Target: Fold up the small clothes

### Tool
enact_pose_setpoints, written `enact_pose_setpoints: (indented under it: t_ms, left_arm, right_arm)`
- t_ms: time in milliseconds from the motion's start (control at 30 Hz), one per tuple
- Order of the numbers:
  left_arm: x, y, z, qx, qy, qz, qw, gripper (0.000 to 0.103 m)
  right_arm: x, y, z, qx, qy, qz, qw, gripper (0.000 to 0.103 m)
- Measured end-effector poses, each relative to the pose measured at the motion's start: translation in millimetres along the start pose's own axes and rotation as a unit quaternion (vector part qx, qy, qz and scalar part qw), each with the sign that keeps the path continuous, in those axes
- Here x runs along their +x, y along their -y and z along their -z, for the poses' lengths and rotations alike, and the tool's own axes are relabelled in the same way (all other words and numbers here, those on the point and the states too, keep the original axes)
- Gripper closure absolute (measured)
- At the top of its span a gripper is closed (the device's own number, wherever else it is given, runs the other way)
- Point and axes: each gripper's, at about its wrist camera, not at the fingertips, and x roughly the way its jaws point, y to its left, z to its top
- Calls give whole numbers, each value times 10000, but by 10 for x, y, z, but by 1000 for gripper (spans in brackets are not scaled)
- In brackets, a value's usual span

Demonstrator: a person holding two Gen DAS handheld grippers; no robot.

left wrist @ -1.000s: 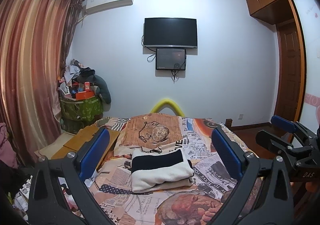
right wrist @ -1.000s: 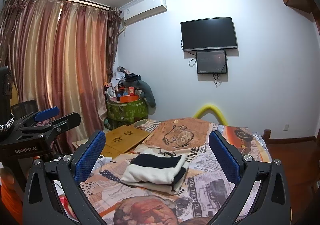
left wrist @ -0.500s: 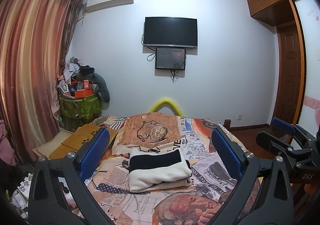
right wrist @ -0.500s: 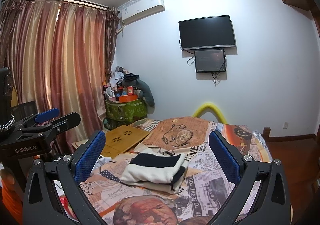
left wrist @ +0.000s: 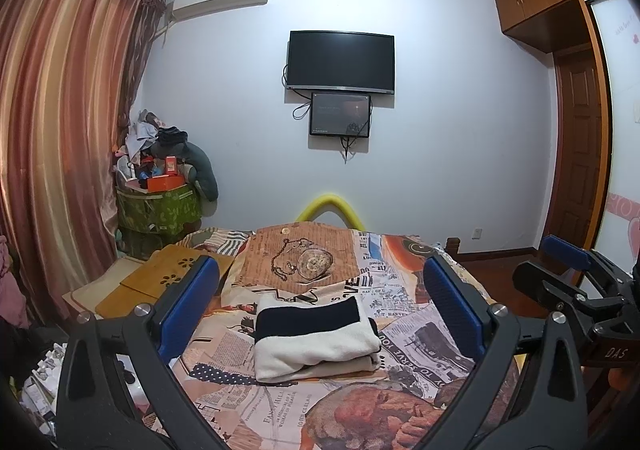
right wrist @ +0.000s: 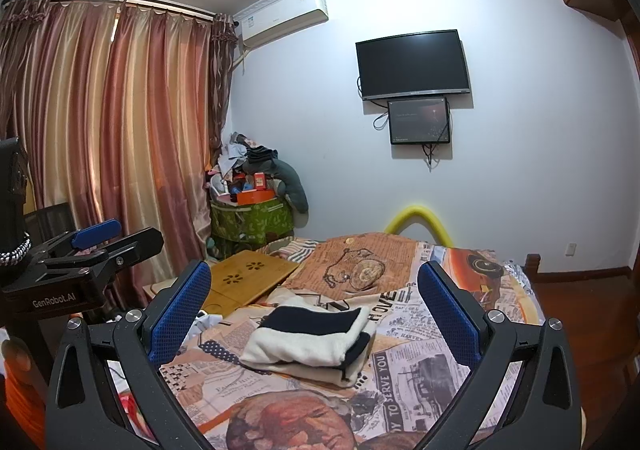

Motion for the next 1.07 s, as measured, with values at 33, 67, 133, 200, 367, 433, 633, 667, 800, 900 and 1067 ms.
enact_pose_setpoints:
  t_ms: [33, 67, 133, 200, 367, 433, 633, 667, 800, 900, 1067]
  left_arm:
    - [1, 0, 0, -10, 4, 19, 10000, 0]
    - [2, 3, 1, -16, 8, 28, 10000, 0]
    - [-2, 15, 4, -7, 37, 48, 10000, 0]
    - [-16, 20, 10, 17, 71, 69, 9999, 0]
    - [-27, 66, 13, 123, 102, 74, 9998, 0]
    - [-21, 81, 17, 151, 81, 86, 9998, 0]
    - [-19, 85, 22, 160, 63, 151, 9997, 0]
    - [-20, 87, 26, 163, 66, 155, 9997, 0]
    - [-6, 90, 27, 147, 28, 176, 9997, 0]
    - [14, 92, 27, 151, -12, 194, 9997, 0]
    - [46, 95, 24, 177, -55, 220, 9996, 0]
  right_arm:
    - [-6, 2, -8, 3, -3, 3, 10000, 0]
    - [-1, -2, -5, 6, -7, 5, 10000, 0]
    - [-2, -5, -5, 4, -1, 14, 10000, 0]
    - [-4, -4, -10, 3, 3, 14, 10000, 0]
    - [-1, -4, -3, 7, 0, 12, 10000, 0]
    - [-4, -4, -6, 2, 0, 17, 10000, 0]
    - [1, -13, -9, -2, 4, 50, 10000, 0]
    - [3, -10, -9, 1, 5, 49, 10000, 0]
    - [6, -10, -12, 4, -2, 50, 10000, 0]
    - [10, -10, -13, 13, -8, 58, 10000, 0]
    - [17, -6, -13, 31, -23, 67, 10000, 0]
